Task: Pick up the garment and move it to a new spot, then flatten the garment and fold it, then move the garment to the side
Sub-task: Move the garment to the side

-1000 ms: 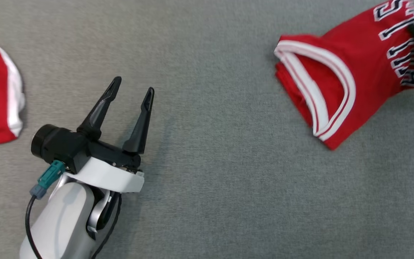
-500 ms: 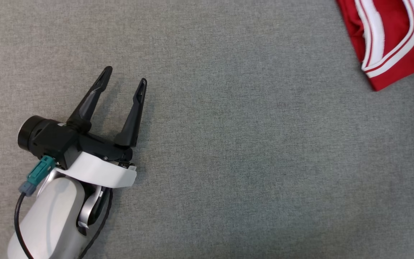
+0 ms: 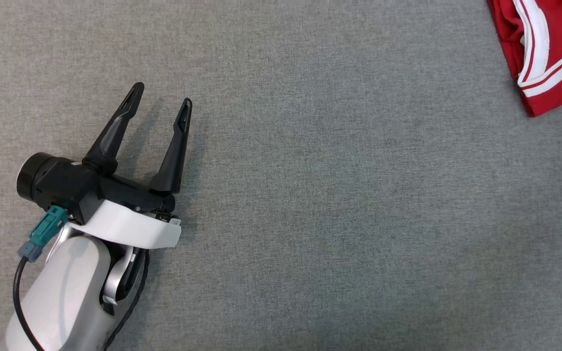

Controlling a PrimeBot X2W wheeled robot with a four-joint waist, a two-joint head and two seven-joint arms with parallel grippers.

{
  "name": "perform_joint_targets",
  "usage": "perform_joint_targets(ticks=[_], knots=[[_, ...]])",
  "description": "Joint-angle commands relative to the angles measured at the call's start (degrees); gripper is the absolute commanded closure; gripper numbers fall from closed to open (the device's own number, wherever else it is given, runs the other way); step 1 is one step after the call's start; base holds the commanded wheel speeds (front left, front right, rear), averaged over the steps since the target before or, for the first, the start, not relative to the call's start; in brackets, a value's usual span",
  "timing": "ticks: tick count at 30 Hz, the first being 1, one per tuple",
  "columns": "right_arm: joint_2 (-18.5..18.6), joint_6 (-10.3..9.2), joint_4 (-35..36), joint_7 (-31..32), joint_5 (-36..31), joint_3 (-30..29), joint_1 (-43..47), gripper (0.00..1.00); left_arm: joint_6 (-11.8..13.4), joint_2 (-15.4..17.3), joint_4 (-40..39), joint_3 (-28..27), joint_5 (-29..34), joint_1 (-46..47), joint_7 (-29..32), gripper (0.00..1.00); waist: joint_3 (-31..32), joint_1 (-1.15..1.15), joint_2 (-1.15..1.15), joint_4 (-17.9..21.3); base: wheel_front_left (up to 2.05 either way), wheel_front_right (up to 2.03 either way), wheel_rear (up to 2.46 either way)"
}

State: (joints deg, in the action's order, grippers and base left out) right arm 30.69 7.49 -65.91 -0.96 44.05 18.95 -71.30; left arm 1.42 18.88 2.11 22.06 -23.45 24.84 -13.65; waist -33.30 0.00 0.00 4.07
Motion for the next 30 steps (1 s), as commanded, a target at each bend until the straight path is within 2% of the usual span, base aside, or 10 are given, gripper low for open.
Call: perform_joint_targets(ticks=[1, 8, 14, 17, 21, 30], knots=[[-0.21, 0.02, -1.33, -1.09, -1.25, 0.34, -0.75, 0.0, 0.11, -0.14, 0.27, -0.18, -0.32, -0.3, -0.29, 0.0, 0.96, 0.0, 0.0, 0.01, 0.0, 0.0, 0.0], [-1.63, 0.02, -3.4, -5.54, -6.31, 3.35, -0.51, 0.0, 0.25, -0.96, 1.76, -0.45, -0.96, -1.69, -1.04, 0.0, 6.83, 0.0, 0.0, -0.16, 0.0, 0.0, 0.0], [-3.73, 0.02, -0.09, -8.25, -7.67, 5.98, 2.02, 0.0, 1.21, -1.38, 2.88, -1.97, -1.81, -4.51, -1.36, 0.0, 12.85, 0.0, 0.0, -0.29, 0.0, 0.0, 0.0], [-4.93, 0.02, 3.88, -8.21, -6.55, 7.73, 5.15, 0.0, 1.85, -1.11, 3.07, -3.31, -2.24, -6.62, -1.46, 0.0, 16.29, 0.0, 0.0, -0.59, 0.0, 0.0, 0.0], [-3.66, 0.02, 12.71, -9.51, -5.09, 9.82, 11.47, 0.0, 2.95, -0.48, 2.49, -5.43, -2.75, -10.26, -1.54, 0.0, 20.86, 0.0, 0.0, -1.65, 0.0, 0.0, 0.0], [-1.41, 0.02, 26.62, -12.16, -4.84, 7.97, 27.53, 0.0, 4.72, -0.94, 1.8, -8.47, -3.97, -17.76, -1.54, 0.0, 28.42, 0.0, 0.0, -3.27, 0.0, 0.0, 0.0]])
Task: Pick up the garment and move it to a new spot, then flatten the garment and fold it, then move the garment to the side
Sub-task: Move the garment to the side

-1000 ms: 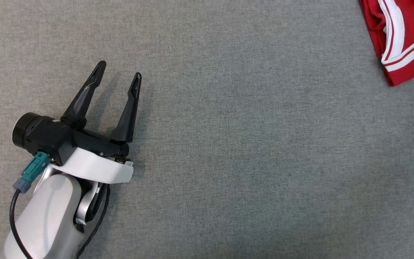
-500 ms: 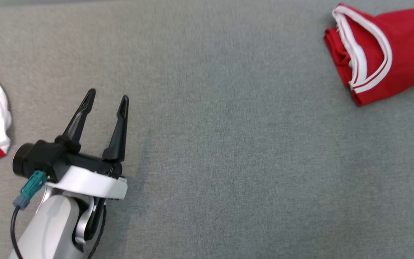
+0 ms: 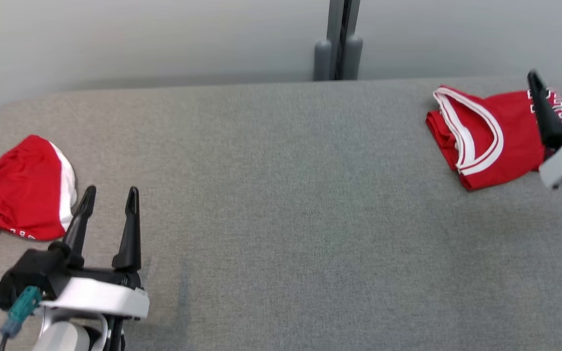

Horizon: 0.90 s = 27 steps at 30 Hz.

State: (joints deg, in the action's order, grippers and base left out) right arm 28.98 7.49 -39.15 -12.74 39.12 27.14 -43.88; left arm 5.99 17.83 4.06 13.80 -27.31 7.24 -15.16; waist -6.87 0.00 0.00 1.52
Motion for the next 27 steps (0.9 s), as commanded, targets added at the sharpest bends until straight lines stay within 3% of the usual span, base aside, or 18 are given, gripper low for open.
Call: perform_joint_targets(ticks=[1, 8, 14, 20, 27], knots=[[0.46, 0.02, 1.17, -0.7, -0.55, -0.86, 2.41, 0.0, 0.32, -0.11, -0.3, -0.4, -0.16, -0.97, -0.05, 0.0, 2.88, 0.0, 0.0, -0.93, 0.0, 0.0, 0.0], [-1.85, 0.02, 10.95, -1.89, -5.38, -8.48, 16.64, 0.0, 0.3, -0.88, -1.1, -0.52, 0.11, -4.64, -0.06, 0.0, 6.04, 0.0, 0.0, -2.35, 0.0, 0.0, 0.0], [-5.93, 0.02, 19.32, -2.21, -10.98, -14.76, 27.84, 0.0, 0.28, -1.69, -1.46, -0.98, 0.65, -6.56, -0.06, 0.0, 7.1, 0.0, 0.0, -3.03, 0.0, 0.0, 0.0], [-10.6, 0.02, 23.21, -2.44, -17.81, -22.6, 35.91, 0.0, 0.44, -3.23, -0.16, -2.93, 1.13, -8.31, -0.06, 0.0, 7.36, 0.0, 0.0, -3.66, 0.0, 0.0, 0.0], [-16.31, 0.02, 25.54, -2.46, -22.58, -27.72, 40.19, 0.0, -1.71, -5.03, 3.29, -5.01, 2.68, -9.3, -0.07, 0.0, 7.33, 0.0, 0.0, -3.3, 0.0, 0.0, 0.0]])
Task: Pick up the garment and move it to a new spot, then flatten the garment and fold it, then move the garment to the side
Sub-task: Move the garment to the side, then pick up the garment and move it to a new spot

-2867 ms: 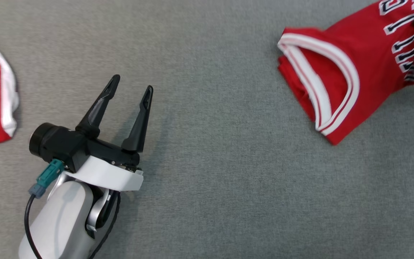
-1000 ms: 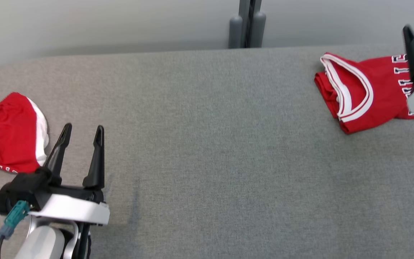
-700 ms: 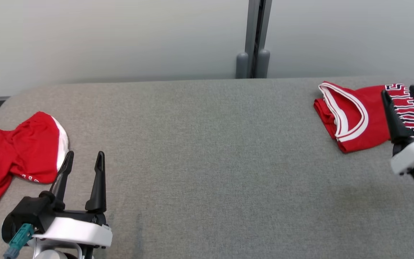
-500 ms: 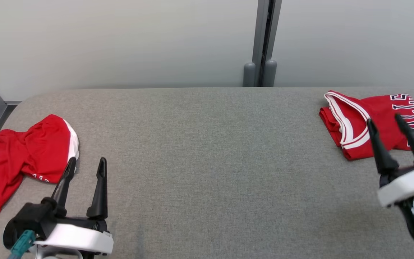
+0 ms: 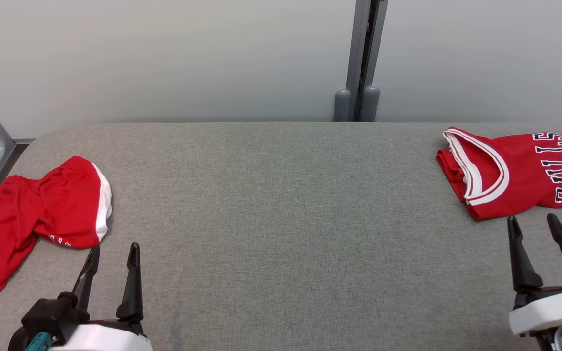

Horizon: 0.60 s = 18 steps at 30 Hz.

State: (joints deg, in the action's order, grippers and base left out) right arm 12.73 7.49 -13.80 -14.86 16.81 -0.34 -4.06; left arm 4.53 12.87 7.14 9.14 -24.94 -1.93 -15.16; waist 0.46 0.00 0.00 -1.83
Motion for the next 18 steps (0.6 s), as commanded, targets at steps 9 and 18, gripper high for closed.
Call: perform_joint_targets(ticks=[9, 18], knots=[[-1.81, 0.02, 1.31, -0.33, -1.46, -0.1, 0.75, 0.0, -3.02, -2.53, 4.14, -3.07, 3.6, 1.56, -0.07, 0.0, -0.13, 0.0, 0.0, 0.81, 0.0, 0.0, 0.0], [-1.99, 0.02, 0.62, -0.34, -1.39, 0.94, 0.34, 0.0, -4.87, -4.0, 5.57, -4.88, 5.39, 2.25, -0.07, 0.0, -0.37, 0.0, 0.0, 0.33, 0.0, 0.0, 0.0]])
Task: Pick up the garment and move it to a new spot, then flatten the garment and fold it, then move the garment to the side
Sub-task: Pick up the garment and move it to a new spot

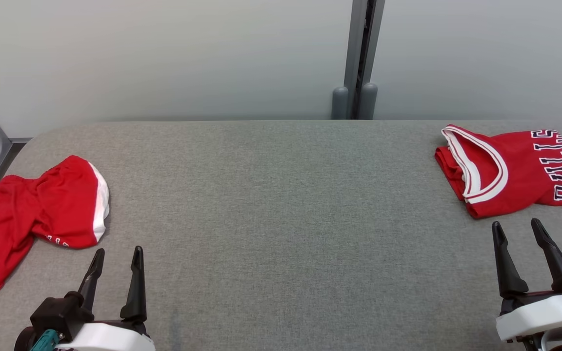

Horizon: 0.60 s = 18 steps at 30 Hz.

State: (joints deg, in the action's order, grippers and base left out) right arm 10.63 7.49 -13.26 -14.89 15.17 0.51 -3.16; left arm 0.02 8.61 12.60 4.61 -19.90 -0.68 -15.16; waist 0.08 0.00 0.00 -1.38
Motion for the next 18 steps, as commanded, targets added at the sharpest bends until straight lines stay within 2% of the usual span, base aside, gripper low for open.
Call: perform_joint_targets(ticks=[1, 7, 18], knots=[[0.11, 0.02, 0.1, -0.31, 0.29, 0.14, -0.57, 0.0, -0.47, 0.16, 0.2, -0.47, 0.42, 1.18, -0.07, 0.0, 0.01, 0.0, 0.0, -0.37, 0.0, 0.0, 0.0], [0.19, 0.02, 0.45, -0.3, 0.74, 0.57, -0.41, 0.0, -0.93, -0.17, 1.11, -0.89, 1.03, 2.24, -0.07, 0.0, -0.21, 0.0, 0.0, -3.58, 0.0, 0.0, 0.0], [-0.8, 0.02, -0.31, -0.3, 1.53, 2.91, -1.18, 0.0, -0.19, 0.79, 3.12, -2.02, 0.6, 3.49, 0.05, 0.0, -0.38, 0.0, 0.0, -12.28, 0.0, 0.0, 0.0]])
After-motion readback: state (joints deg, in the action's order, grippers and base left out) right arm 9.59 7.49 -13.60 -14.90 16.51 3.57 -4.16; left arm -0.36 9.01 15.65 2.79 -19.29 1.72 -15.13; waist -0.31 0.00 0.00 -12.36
